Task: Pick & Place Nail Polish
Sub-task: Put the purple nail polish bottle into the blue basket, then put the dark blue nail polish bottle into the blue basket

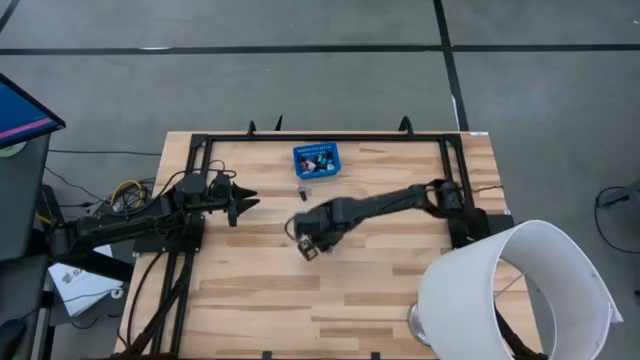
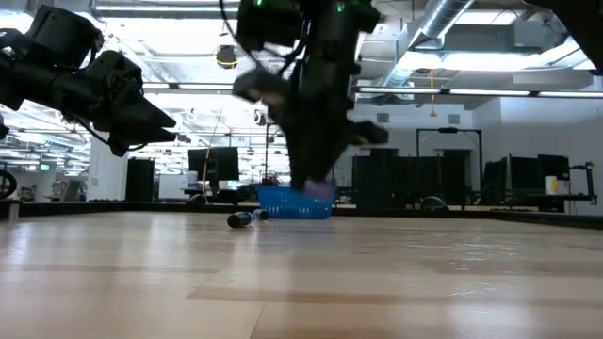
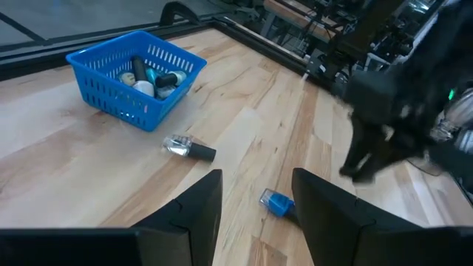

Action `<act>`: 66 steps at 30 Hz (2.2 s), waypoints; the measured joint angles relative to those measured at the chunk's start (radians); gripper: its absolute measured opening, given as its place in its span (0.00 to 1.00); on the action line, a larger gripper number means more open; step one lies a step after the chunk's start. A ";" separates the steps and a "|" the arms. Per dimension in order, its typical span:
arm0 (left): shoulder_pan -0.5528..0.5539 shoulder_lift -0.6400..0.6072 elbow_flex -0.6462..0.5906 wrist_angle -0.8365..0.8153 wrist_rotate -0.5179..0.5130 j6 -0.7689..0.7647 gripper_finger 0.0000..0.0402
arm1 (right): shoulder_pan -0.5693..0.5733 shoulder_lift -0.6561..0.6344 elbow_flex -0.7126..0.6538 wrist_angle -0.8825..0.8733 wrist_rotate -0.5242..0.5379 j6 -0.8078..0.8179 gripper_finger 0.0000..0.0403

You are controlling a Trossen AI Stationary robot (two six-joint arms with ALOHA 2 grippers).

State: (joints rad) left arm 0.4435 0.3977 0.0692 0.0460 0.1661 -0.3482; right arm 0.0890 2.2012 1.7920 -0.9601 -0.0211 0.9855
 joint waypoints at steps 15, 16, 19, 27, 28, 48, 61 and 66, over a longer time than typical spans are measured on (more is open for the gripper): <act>0.000 0.000 0.000 0.000 0.000 0.000 0.40 | -0.397 -0.110 0.001 0.084 0.074 -0.242 0.11; 0.000 0.000 0.000 0.000 0.000 0.000 0.40 | -0.417 -0.110 0.001 0.088 0.074 -0.251 0.11; 0.000 0.000 0.000 0.000 0.000 0.000 0.40 | -0.474 -0.110 0.001 0.112 0.074 -0.274 0.11; 0.000 0.000 0.000 0.000 0.000 0.000 0.40 | -0.566 -0.101 0.001 0.196 0.058 -0.290 0.11; 0.000 0.000 0.000 0.000 0.000 0.000 0.40 | -0.571 -0.101 0.001 0.198 0.055 -0.290 0.11; 0.001 0.004 0.000 0.000 0.000 0.001 0.40 | -0.581 0.000 0.001 0.174 0.049 -0.323 0.13; 0.001 0.004 0.000 0.006 0.002 -0.017 0.44 | -0.581 -0.007 0.026 0.165 0.048 -0.368 0.40; -0.007 0.011 0.035 0.004 0.024 -0.054 0.50 | -0.580 -0.038 0.137 0.087 0.051 -0.412 0.57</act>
State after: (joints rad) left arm 0.4368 0.4091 0.1042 0.0501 0.1903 -0.4023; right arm -0.4907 2.1631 1.9287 -0.8734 0.0300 0.5731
